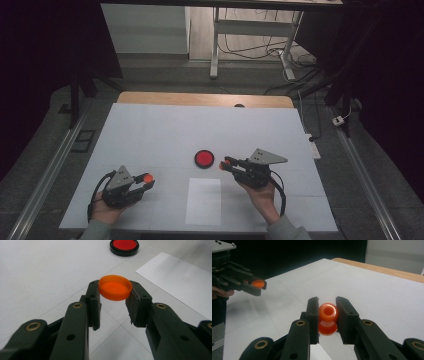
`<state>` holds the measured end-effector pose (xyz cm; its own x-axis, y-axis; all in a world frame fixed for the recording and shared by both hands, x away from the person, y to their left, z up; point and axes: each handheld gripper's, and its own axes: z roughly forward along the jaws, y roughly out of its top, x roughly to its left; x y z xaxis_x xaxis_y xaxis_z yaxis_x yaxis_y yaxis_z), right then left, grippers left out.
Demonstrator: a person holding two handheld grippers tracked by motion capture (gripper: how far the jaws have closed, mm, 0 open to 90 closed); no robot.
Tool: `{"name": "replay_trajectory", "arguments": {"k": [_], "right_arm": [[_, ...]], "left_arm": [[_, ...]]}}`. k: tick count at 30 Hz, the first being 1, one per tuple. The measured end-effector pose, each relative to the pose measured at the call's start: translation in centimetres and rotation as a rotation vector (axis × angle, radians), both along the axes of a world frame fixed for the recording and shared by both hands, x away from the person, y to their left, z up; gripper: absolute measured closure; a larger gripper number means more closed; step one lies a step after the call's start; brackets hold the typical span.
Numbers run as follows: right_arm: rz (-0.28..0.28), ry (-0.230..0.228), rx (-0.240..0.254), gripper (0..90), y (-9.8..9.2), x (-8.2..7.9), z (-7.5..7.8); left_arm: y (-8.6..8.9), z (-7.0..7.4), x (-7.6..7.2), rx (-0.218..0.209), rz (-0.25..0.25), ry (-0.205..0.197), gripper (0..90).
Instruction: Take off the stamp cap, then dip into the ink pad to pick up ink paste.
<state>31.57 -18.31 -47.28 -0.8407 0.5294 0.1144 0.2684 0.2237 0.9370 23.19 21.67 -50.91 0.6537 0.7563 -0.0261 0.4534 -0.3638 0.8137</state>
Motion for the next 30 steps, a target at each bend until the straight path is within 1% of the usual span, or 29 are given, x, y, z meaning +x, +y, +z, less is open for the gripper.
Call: {"name": "replay_trajectory", "arguments": {"k": [4, 9, 19, 26, 30], "right_arm": [[-0.003, -0.001, 0.009, 72.0, 0.1, 0.0, 0.2], [0.004, -0.005, 0.004, 72.0, 0.4, 0.0, 0.2], [-0.001, -0.005, -0.012, 72.0, 0.6, 0.3, 0.1], [-0.011, -0.003, -0.023, 72.0, 0.8, 0.8, 0.0], [-0.015, -0.006, -0.042, 72.0, 1.3, 1.2, 0.0]], "left_arm": [[0.2, 0.0, 0.0, -0.013, 0.0, 0.003, 64.7], [0.2, -0.1, 0.0, -0.008, -0.005, 0.004, 64.8], [-0.2, -0.1, -0.1, -0.004, -0.015, 0.005, 64.8], [-0.3, -0.1, -0.1, -0.011, -0.012, 0.004, 64.7], [-0.4, -0.1, -0.1, -0.017, -0.01, 0.004, 64.8]]}}
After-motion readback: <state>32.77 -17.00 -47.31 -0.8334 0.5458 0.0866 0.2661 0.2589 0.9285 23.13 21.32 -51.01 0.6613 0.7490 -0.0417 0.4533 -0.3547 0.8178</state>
